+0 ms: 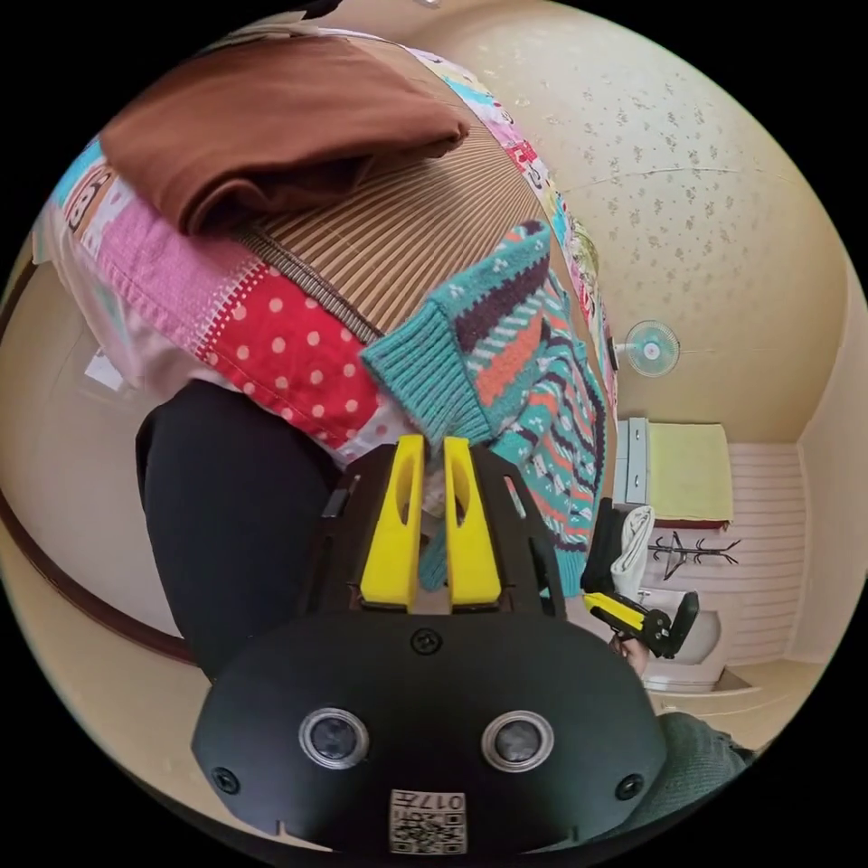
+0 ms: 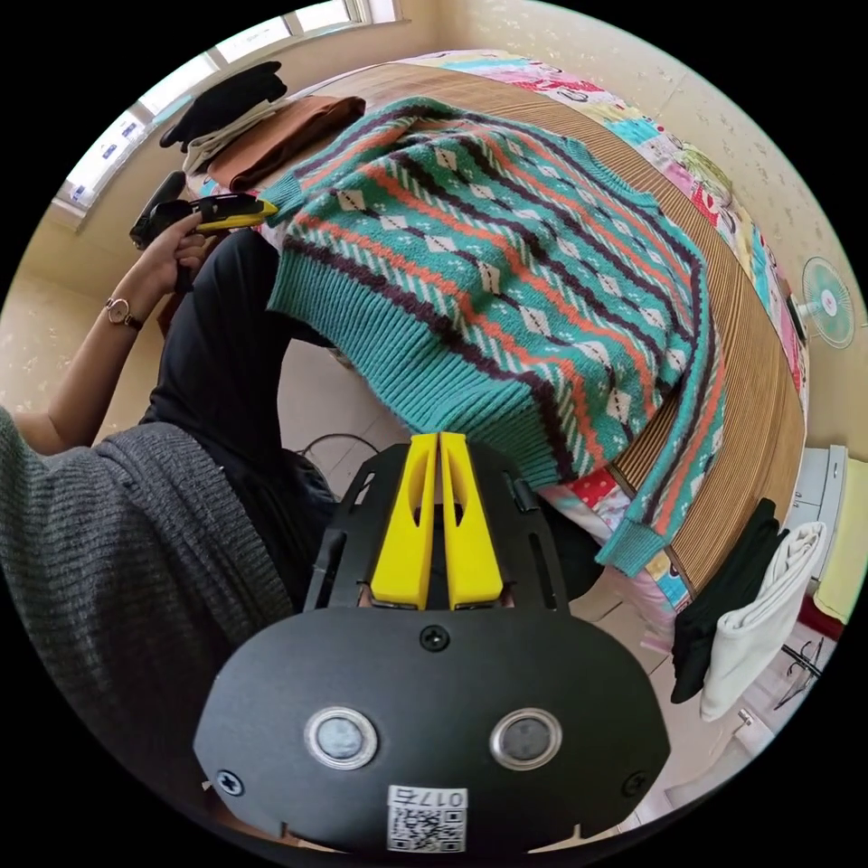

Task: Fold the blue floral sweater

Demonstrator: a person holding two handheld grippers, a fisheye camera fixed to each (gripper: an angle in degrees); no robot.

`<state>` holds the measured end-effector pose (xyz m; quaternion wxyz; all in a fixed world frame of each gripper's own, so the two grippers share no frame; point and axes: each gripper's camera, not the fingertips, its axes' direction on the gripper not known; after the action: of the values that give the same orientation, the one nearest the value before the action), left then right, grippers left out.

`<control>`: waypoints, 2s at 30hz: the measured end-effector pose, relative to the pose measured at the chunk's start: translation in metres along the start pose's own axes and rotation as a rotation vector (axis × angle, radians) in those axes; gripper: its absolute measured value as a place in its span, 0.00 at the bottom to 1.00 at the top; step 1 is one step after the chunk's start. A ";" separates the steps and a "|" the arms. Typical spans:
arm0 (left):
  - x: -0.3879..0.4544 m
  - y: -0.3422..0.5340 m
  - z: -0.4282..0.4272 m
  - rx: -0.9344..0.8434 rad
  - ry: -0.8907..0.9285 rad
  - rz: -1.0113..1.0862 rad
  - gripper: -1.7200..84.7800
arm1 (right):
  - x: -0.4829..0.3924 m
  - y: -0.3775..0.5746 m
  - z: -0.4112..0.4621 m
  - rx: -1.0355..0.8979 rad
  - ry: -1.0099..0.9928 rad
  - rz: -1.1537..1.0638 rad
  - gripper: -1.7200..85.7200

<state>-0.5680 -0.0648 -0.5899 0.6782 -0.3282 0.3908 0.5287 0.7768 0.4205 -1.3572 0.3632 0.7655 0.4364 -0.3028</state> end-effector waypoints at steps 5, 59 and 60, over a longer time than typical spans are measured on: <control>0.041 0.018 -0.094 0.145 0.001 0.131 0.05 | 0.024 0.033 -0.042 0.123 -0.014 0.035 0.03; 0.183 0.009 -0.058 0.073 -0.139 0.167 0.06 | 0.105 -0.020 -0.099 0.308 0.197 0.506 0.03; 0.168 0.009 -0.056 0.070 -0.169 0.119 0.07 | 0.103 -0.017 -0.101 0.316 0.176 0.507 0.03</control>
<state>-0.5647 -0.0332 -0.7645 0.6872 -0.2349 0.3691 0.5799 0.8208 0.5553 -1.3867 0.2647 0.9201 0.2089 -0.1992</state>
